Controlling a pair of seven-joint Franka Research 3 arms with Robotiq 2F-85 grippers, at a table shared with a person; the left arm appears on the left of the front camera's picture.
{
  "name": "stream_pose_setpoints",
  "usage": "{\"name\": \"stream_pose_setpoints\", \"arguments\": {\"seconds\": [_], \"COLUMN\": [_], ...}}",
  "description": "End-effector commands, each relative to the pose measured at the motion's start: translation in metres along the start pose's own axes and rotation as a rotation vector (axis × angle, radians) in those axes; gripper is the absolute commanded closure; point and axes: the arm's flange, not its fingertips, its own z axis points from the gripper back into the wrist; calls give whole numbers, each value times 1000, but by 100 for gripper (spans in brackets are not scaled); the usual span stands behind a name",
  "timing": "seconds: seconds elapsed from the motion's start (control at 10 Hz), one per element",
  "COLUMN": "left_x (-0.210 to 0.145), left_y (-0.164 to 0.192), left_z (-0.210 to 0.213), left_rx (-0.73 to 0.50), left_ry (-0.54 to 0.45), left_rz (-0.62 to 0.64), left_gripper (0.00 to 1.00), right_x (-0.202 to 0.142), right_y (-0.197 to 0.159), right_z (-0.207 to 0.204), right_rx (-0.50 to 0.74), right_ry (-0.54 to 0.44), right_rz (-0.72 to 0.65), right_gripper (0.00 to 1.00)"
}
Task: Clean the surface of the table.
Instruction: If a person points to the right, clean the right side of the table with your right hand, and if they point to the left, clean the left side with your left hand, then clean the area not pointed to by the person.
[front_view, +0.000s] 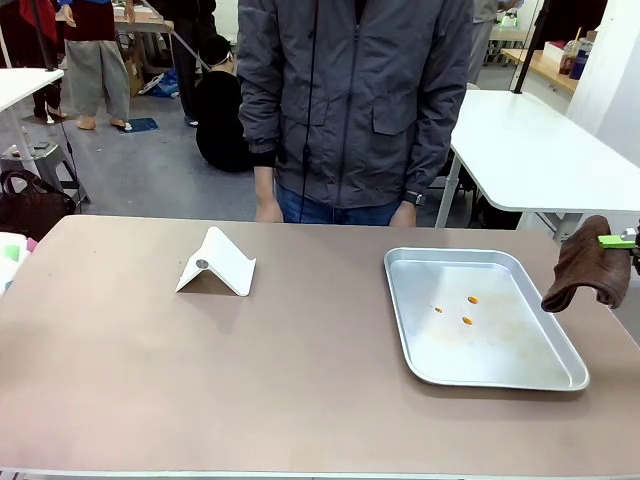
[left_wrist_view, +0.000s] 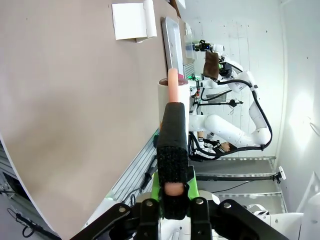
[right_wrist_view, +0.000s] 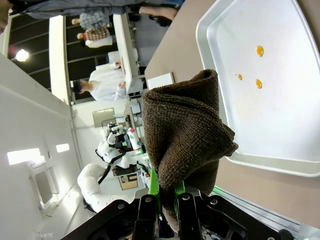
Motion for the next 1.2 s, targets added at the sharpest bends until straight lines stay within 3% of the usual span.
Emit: {"name": "stream_pose_setpoints", "arguments": {"seconds": [0.0,1.0,1.1], "left_x": [0,0,0], "left_y": [-4,-4,-4], "left_z": [-4,-4,-4], "left_rx": [-2,-2,-2], "left_ry": [-24,-24,-24], "left_rz": [11,11,11], "left_gripper": [78,78,78], "right_x": [-1,-1,0], "right_y": [5,5,0], "right_z": [0,0,0], "right_rx": [7,7,0], "right_ry": [8,8,0], "right_rz": [-17,-17,0], "right_gripper": [100,100,87]}}
